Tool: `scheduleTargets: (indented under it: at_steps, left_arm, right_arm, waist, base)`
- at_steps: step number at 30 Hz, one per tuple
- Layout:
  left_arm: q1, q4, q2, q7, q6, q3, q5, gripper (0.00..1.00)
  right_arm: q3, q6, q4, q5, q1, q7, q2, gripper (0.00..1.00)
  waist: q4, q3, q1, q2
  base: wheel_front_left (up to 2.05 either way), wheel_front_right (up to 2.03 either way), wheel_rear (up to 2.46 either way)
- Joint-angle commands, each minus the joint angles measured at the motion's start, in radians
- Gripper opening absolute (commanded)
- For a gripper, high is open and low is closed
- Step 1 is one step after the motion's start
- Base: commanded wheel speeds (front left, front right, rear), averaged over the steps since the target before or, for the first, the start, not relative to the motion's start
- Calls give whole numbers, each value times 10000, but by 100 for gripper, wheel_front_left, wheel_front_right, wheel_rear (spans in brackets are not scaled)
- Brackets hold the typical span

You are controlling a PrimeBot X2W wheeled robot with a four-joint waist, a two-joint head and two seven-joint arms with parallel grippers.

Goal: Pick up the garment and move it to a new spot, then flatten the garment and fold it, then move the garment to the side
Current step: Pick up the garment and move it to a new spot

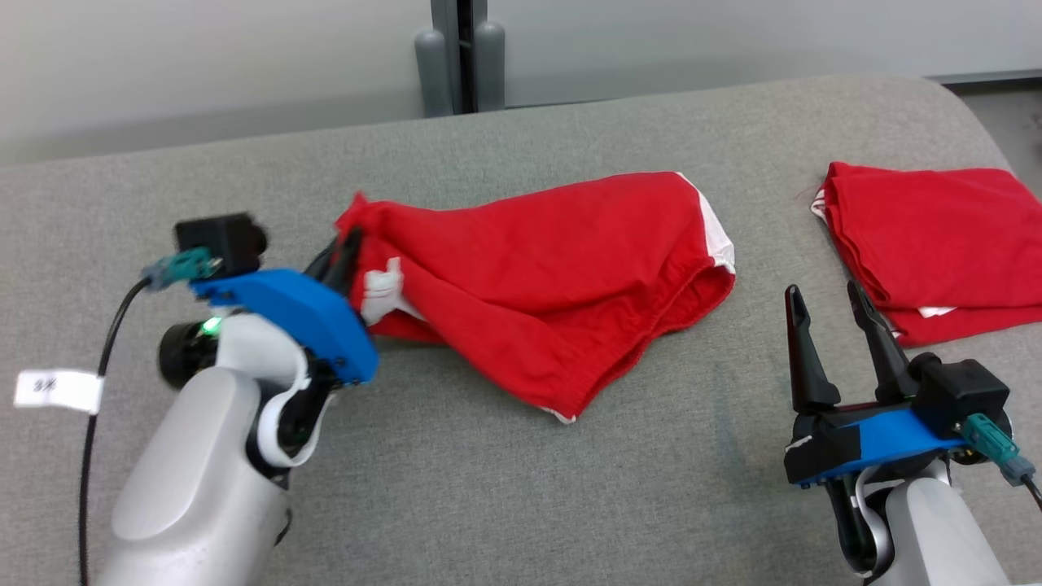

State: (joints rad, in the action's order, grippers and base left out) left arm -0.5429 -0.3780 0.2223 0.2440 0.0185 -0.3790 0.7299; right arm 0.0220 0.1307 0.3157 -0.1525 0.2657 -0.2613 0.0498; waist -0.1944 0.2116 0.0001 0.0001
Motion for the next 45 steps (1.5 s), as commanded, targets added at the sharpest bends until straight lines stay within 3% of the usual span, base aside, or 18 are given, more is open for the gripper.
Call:
scheduleTargets:
  at_steps: [1, 5, 6, 7, 8, 15, 23, 30, 38, 45]
  left_arm:
    - [119, -340, 138, -343, 35, 128, -83, 0]
    - [218, -1308, 254, -1191, 43, 558, -1, 0]
    - [209, -1530, 273, -1385, 34, 646, 16, 14]
    - [197, -1692, 266, -1600, -14, 701, 42, 40]
    - [199, -1872, 240, -1808, -65, 765, 79, 100]
    - [257, -2810, 210, -3304, -545, 939, -15, 100]
    - [699, -2901, 359, -4783, -904, 748, -583, 100]
    - [1834, -2197, 169, -5088, -740, 806, -1155, 100]
    - [3915, -520, -538, -5100, -249, 1525, -2088, 100]
    - [4947, 254, -892, -5102, -110, 1818, -2815, 100]
  right_arm:
    - [12, 1, -48, -20, 130, -48, 16, 100]
    - [-18, 1, -118, -8, 166, -49, 16, 100]
    - [-23, 1, -126, 10, 177, -49, 14, 100]
    - [-27, 1, -135, 35, 183, -50, 16, 100]
    - [-41, 1, -145, 57, 181, -50, 14, 100]
    - [-95, 1, -107, 224, 198, -51, 16, 100]
    - [-163, 1, -108, 533, -73, -51, 16, 100]
    - [-424, 1, -26, 622, -510, -52, 14, 100]
    - [-891, 1, -113, 396, -1317, -52, 17, 100]
    - [-948, 1, -169, 221, -1727, -52, 16, 100]
  waist:
    - [58, 165, -1, -1]
    - [103, 445, -1, -1]
    - [118, 494, -1, -1]
    - [135, 533, -1, -1]
    - [153, 562, -1, -1]
    - [377, 532, -1, -1]
    - [767, -32, -1, -1]
    - [968, -654, -1, -1]
    - [1065, -1259, -1, -1]
    - [1158, -1475, -1, -1]
  base:
    - [0, 0, 0]
    - [0, 0, 0]
    - [0, 0, 0]
    - [0, 0, 0]
    - [0, 0, 0]
    - [0, 0, 0]
    - [0, 0, 0]
    - [0, 0, 0]
    - [0, 0, 0]
    - [0, 0, 0]
